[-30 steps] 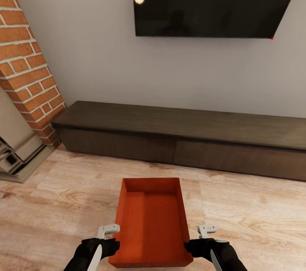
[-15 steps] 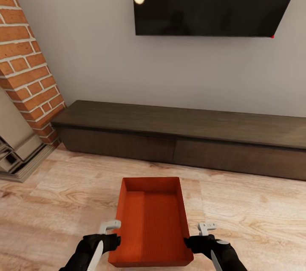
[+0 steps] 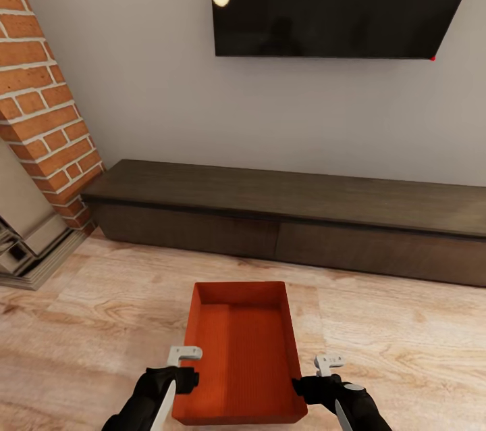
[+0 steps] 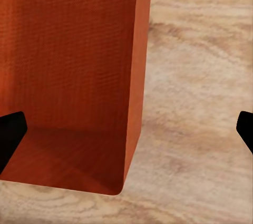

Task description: Move the two storage containers from the living room to the garage. In the garage, place one container on the floor and stack the other container on top of it (either order is fine).

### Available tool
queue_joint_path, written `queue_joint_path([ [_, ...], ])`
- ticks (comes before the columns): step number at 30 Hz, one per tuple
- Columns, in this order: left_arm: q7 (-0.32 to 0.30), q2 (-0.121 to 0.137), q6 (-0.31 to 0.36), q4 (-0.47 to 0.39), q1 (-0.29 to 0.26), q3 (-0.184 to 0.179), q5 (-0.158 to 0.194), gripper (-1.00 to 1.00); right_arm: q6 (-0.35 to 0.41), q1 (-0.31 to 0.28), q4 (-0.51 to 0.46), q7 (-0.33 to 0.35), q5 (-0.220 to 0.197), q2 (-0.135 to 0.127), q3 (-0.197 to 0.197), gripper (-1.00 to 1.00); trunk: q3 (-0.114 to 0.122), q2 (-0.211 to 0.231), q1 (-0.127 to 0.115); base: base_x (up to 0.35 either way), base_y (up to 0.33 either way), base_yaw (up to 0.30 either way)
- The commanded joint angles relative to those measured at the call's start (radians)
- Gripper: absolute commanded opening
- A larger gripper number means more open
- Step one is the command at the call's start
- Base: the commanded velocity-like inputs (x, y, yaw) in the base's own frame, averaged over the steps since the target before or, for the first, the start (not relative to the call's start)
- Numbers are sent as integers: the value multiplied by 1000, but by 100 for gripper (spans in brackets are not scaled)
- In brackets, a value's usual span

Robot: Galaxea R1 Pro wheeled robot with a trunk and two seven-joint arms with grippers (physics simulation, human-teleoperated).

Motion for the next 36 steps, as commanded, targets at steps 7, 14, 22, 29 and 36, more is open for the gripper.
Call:
queue_joint_path([
  [7,3,0,5,8,0,-1,-1,100,5,0,-2,-2,5,0,-1,100,-1,0,0,0,0,0],
  [14,11,4,3,8,0,0,-4,100,5,0,-2,-2,5,0,-1,100,-1,0,0,0,0,0],
  [22,13,5,2,7,0,0,-6,100,1,0,-2,-5,5,0,-1,100,-1,0,0,0,0,0],
  [29,12,3,2,8,0,0,-6,100,-34,0,-3,-5,11,0,2,100,-1,0,0,0,0,0],
  [36,11,1,2,8,0,0,-5,100,-36,0,-3,-5,9,0,2,100,-1,0,0,0,0,0],
])
